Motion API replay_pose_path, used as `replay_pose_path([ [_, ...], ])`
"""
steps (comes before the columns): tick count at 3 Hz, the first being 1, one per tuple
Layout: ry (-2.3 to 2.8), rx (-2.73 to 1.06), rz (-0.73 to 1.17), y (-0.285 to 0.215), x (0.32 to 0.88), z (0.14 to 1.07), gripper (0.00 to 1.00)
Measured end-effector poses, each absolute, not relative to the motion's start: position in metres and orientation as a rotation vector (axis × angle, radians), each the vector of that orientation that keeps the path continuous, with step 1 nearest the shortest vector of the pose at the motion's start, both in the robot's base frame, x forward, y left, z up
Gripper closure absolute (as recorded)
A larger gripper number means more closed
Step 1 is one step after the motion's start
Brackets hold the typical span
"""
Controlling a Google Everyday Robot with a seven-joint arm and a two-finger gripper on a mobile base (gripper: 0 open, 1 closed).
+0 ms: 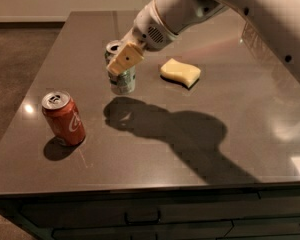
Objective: Move 7up can near coke can
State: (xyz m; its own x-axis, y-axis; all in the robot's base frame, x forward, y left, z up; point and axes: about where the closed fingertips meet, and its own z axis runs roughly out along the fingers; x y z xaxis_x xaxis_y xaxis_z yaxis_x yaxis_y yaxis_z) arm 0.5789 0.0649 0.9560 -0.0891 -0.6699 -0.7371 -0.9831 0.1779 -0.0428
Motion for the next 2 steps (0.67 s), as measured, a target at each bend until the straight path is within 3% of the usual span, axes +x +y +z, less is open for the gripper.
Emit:
replay_pose_path([
  [1,1.788,-1.659,0.725,0.07,0.547,0.944,1.0],
  [2,1.743,-1.755,0.761,0.08,0.519,0.932,0.84],
])
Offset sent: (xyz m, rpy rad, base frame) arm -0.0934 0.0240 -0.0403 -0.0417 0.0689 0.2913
